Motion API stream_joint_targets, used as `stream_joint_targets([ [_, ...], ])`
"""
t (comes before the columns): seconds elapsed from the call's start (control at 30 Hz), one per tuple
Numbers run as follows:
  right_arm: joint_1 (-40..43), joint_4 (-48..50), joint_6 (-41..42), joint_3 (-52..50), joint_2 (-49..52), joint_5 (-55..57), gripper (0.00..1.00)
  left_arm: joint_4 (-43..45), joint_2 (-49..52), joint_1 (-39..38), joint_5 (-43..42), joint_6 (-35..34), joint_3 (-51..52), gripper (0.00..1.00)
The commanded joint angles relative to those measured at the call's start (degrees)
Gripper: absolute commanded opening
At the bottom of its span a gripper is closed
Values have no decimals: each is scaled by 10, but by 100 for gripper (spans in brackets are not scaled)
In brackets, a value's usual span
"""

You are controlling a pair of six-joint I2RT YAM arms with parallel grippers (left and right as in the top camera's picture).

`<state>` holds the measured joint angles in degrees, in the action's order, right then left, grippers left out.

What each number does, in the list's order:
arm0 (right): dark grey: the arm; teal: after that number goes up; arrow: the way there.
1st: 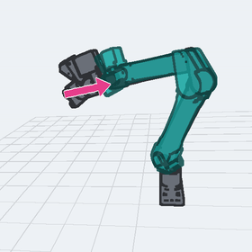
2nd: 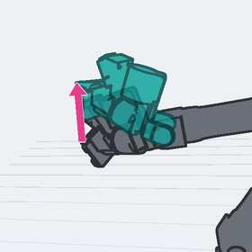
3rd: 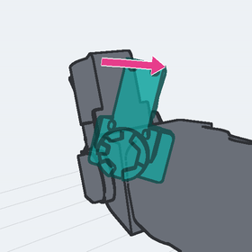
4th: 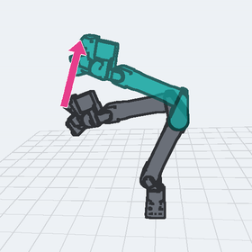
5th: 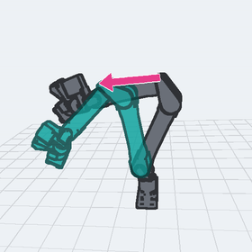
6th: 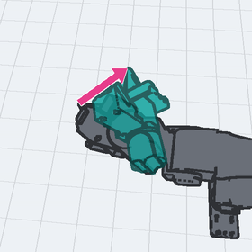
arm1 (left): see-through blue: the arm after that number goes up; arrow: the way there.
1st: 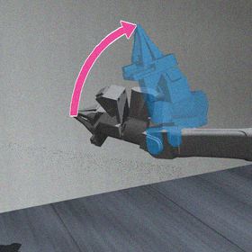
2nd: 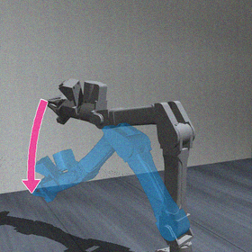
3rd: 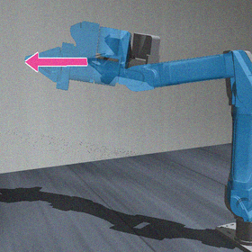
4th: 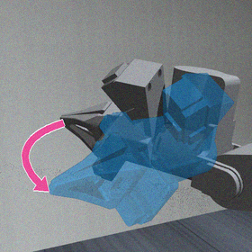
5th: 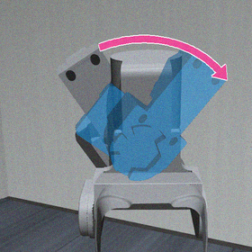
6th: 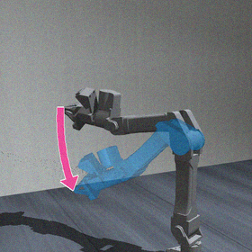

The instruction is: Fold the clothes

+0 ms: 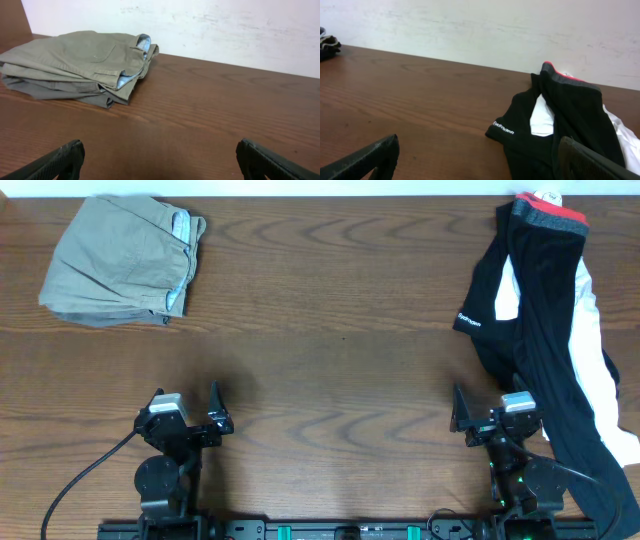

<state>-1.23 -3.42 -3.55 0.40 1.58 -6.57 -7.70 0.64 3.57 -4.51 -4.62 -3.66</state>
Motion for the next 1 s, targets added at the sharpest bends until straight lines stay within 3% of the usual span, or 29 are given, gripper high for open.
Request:
stream_joint_targets([
  [0.0,1,-2,5,-1,-2,1,99,-17,-3,-2,-2,5,9,98],
  [0.97,1,-3,5,-1,-2,1,99,-17,-3,-2,-2,5,9,98],
])
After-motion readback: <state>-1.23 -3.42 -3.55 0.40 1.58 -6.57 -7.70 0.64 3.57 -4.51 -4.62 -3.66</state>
